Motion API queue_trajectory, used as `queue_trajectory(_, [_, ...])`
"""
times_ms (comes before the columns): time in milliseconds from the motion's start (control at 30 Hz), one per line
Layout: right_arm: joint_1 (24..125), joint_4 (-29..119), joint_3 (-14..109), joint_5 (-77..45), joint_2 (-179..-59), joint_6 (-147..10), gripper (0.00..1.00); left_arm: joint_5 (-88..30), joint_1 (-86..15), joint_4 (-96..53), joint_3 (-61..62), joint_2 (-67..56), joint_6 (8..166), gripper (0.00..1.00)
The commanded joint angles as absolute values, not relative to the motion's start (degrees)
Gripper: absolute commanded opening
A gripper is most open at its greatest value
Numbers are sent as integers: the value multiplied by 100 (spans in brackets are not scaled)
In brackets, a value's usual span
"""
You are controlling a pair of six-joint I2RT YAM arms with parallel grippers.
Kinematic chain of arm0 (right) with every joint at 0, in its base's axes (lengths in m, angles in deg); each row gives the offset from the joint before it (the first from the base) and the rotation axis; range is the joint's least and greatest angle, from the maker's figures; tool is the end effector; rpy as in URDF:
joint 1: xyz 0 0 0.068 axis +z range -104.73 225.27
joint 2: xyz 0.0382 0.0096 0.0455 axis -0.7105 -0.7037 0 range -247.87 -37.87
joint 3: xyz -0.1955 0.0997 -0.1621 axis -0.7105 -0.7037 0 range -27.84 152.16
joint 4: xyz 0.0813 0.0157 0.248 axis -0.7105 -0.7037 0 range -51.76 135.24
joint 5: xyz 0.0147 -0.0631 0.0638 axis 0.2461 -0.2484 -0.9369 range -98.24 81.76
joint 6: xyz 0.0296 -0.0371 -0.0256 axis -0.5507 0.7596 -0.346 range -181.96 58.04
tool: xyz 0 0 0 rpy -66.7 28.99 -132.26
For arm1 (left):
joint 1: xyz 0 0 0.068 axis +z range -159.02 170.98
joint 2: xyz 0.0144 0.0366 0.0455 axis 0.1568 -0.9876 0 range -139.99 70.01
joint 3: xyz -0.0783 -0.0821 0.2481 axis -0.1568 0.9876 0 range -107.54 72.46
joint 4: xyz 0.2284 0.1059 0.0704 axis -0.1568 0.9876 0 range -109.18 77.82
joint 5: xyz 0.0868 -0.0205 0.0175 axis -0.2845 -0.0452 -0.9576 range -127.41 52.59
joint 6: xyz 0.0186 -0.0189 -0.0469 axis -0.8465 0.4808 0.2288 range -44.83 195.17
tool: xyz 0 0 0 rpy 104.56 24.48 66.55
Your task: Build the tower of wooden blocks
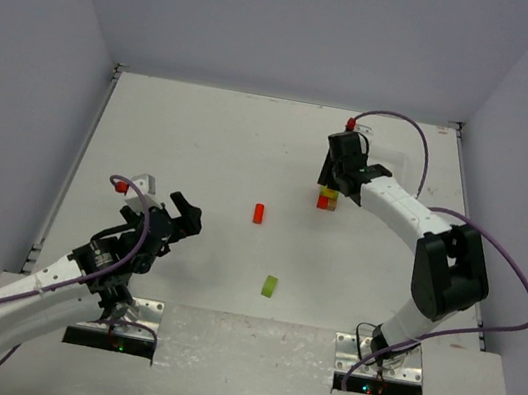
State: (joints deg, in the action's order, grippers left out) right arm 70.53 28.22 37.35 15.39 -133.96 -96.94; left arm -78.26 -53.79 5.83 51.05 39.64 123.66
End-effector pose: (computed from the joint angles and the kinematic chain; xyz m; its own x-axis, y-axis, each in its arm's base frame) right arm 0.3322 0.1409 0.2226 -0.6348 0.2813 -0.7196 0.2636 0.9543 0.1405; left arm 0.1067 -0.0730 0.2118 -0.3736 -0.4274 -0.8232 -0.1993 0.9038 -0.3787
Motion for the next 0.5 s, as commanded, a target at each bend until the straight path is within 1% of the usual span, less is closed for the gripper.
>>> queue_trajectory(0, [7034,2870,3978,1551,-13236,-9743,52,-7802,-5333,339,5100,3985,12326,100])
queue_trajectory(133, [7041,2788,4017,1539,-13198,-9620,61,-7802,-5340,334,5101,3998,12322,100])
queue_trajectory(167, [7041,2773,4002,1493,-13150,-9506,73,-7802,-5340,339,5103,4004,12317,100])
queue_trajectory(200, [7041,2767,3965,1437,-13088,-9413,91,-7802,-5340,333,5109,4004,12323,100])
queue_trajectory(233, [7041,2780,3930,1316,-12987,-9278,98,-7802,-5340,332,5110,4011,12324,100])
queue_trajectory(333, [7034,2806,3786,1021,-12712,-9011,99,-7794,-5340,349,5110,4028,12324,100])
queue_trajectory(467, [7032,2653,3528,1013,-12454,-8746,99,-7802,-5332,367,5119,4057,12333,100])
